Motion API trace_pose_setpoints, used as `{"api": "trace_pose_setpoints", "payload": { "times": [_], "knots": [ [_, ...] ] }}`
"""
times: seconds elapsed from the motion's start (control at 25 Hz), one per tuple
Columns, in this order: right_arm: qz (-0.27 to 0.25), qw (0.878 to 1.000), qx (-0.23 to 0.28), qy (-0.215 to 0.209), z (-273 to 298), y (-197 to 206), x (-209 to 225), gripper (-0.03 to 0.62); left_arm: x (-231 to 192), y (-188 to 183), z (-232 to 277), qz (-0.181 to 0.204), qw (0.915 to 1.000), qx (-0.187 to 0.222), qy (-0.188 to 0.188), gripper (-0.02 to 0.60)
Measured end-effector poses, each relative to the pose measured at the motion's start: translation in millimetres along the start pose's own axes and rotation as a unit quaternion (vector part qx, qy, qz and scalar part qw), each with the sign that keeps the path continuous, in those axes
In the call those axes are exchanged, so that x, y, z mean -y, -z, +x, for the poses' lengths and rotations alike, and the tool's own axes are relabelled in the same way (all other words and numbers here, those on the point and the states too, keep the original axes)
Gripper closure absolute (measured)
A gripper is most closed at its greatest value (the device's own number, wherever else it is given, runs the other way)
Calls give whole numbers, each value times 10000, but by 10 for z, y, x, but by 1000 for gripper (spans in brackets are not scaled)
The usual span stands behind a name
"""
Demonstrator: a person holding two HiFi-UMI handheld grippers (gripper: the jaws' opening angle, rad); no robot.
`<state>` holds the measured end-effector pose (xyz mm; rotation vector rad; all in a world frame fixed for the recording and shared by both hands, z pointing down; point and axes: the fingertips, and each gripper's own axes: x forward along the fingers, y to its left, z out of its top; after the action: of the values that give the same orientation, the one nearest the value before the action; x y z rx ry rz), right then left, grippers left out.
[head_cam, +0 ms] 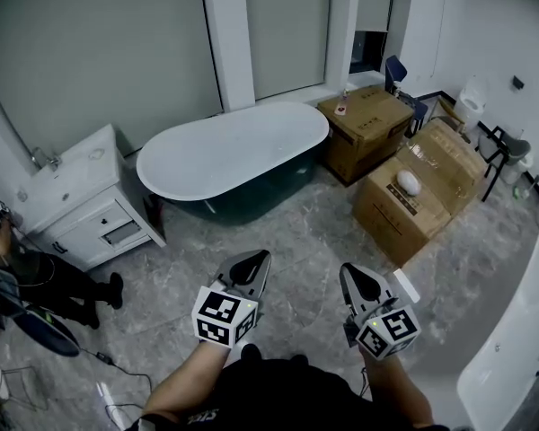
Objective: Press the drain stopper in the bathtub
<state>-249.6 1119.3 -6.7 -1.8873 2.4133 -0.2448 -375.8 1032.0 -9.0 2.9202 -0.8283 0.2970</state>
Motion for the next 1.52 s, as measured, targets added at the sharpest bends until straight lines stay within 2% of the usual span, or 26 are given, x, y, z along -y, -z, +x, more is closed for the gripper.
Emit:
{"api": "trace_pose_setpoints", "payload": {
  "times": [0.24,0.44,0.68,1.08,1.24,1.52],
  "knots": [
    [138,9997,92,-182,-249,13,67,580,324,47,37,-41,10000,55,54,568],
    [155,9994,4,-311,-310,4,41,580,414,7,68,-42,9999,63,85,568],
    [301,9994,-52,-144,-229,4,269,580,370,-14,326,-28,9999,33,163,568],
    [346,9990,-253,115,627,-66,903,580,-232,-171,1299,-121,9990,103,410,568],
    [336,9985,-432,21,1163,-125,1072,579,-655,-322,1695,-194,9988,144,416,568],
    [427,9969,-653,-46,2072,-63,1286,580,-1440,-292,2130,-394,9984,37,409,568]
  ]
}}
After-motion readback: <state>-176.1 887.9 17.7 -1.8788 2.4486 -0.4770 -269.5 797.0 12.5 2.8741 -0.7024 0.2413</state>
